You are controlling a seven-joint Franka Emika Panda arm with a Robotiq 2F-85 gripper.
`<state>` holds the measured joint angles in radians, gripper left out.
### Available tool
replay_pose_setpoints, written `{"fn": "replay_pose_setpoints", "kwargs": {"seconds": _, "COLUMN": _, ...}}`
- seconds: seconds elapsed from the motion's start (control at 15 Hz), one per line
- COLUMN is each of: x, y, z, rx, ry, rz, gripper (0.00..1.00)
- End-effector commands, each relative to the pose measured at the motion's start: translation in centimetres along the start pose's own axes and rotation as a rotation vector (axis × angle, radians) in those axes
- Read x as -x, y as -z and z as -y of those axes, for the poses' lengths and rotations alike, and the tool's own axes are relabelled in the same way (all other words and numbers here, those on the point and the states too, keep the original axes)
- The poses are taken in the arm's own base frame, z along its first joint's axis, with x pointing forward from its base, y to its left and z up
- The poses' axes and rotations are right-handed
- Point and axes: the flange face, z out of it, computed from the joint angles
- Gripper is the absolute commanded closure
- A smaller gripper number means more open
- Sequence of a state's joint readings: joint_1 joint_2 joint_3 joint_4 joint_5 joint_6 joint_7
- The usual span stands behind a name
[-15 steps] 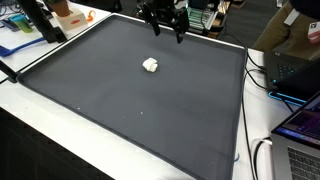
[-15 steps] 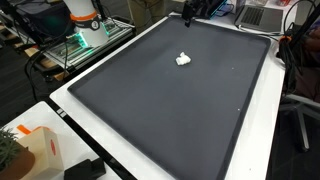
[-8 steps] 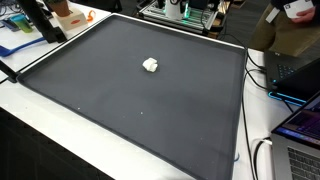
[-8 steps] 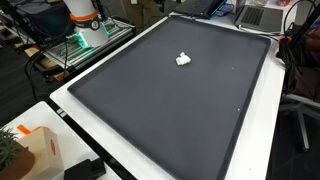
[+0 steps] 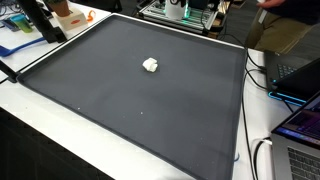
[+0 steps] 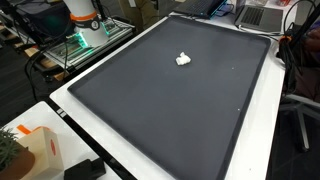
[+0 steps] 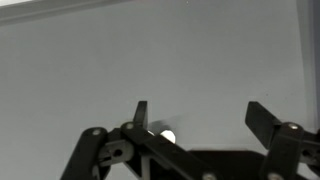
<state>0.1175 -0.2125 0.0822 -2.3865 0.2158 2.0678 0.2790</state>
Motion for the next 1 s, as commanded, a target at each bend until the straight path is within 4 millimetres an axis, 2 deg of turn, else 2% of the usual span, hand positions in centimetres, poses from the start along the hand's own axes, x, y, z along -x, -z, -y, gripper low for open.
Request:
{"fn": "replay_pose_setpoints", "kwargs": {"seconds": 0.0, "x": 2.6, "y": 0.0, "z": 1.0, "rx": -0.048, "ry": 0.037, "rz": 0.015, "gripper": 0.00}}
{"fn": "replay_pose_setpoints", "kwargs": {"seconds": 0.27, "x": 4.4, "y": 1.3, "z": 2.3, "rx": -0.109, "ry": 0.003, "rz": 0.034, "gripper": 0.00}}
{"fn": "replay_pose_setpoints", "kwargs": {"seconds": 0.47, "x": 5.2, "y": 2.7, "z": 2.5, "rx": -0.144, "ry": -0.027, "rz": 0.038, "gripper": 0.01}}
{"fn": "replay_pose_setpoints", "kwargs": {"seconds": 0.53, "x": 5.2, "y": 3.1, "z": 2.4, "rx": -0.158, "ry": -0.034, "rz": 0.038, "gripper": 0.26}}
{"fn": "replay_pose_setpoints", "kwargs": {"seconds": 0.67, "x": 5.4, "y": 3.8, "z": 2.3, "rx": -0.174, "ry": -0.049, "rz": 0.029, "gripper": 0.30}}
{"fn": "replay_pose_setpoints", "kwargs": {"seconds": 0.93, "x": 5.7, "y": 4.5, "z": 2.2, "rx": -0.178, "ry": -0.048, "rz": 0.012, "gripper": 0.63}}
